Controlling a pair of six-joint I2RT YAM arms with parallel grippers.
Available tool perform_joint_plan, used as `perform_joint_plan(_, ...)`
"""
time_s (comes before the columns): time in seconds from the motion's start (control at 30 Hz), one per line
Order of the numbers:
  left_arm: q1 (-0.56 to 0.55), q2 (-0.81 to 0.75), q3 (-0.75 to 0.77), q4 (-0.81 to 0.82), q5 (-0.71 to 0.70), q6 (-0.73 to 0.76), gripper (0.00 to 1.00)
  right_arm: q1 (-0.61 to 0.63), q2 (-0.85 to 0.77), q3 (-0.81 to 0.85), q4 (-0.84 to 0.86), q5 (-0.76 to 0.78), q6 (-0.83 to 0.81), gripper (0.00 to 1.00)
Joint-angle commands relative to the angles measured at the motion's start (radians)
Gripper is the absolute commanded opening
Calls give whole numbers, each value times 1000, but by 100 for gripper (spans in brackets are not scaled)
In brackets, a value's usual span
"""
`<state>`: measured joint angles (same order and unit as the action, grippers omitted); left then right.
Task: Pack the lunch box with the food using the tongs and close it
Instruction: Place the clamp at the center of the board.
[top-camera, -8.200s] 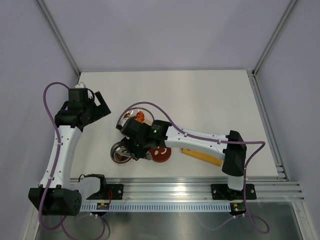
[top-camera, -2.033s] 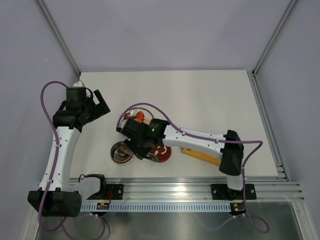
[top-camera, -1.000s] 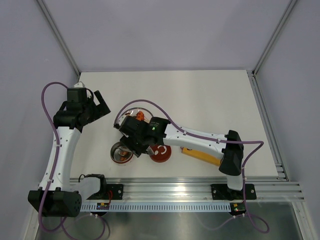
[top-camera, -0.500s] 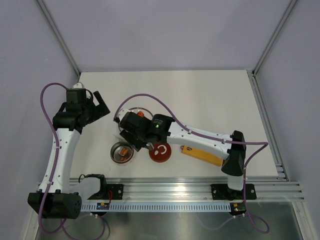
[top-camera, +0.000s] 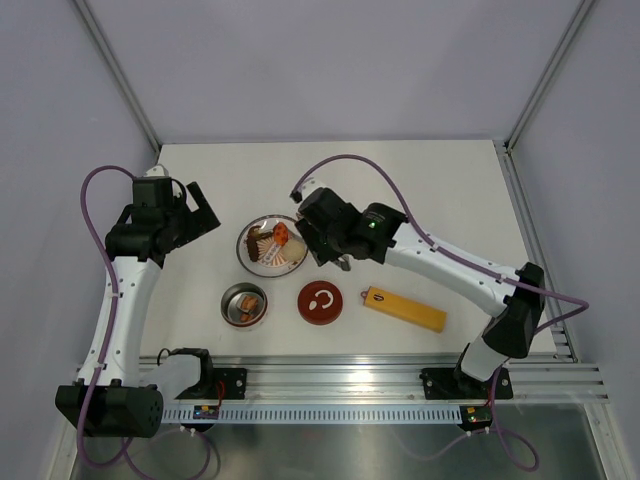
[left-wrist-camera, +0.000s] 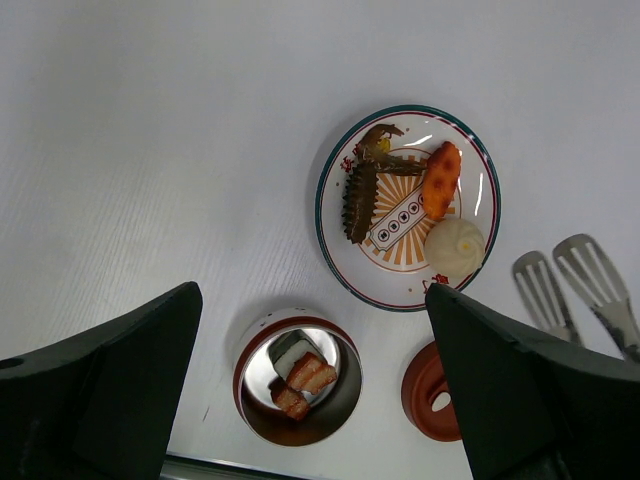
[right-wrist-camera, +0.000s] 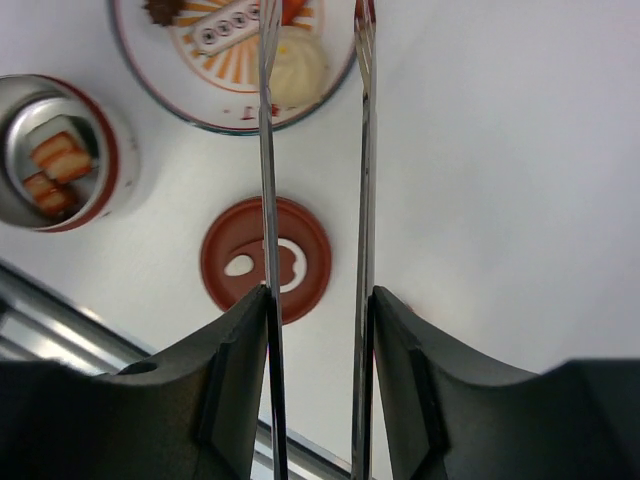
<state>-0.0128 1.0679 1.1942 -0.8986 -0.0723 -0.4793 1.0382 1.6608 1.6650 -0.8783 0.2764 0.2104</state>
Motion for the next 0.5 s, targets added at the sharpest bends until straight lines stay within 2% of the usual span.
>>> perform_joint_plan(0.0, 7, -3, 15, 17, -1, 4, 99, -88, -84, -86, 53, 52, 26, 50)
perform_joint_plan(0.33, 7, 1, 8, 17, 2, 4, 99, -248, -137, -221, 104, 75, 30, 50)
perform_joint_plan(0.47, 7, 3, 7, 20, 6, 4, 99, -274, -142, -244, 117, 69, 30, 50)
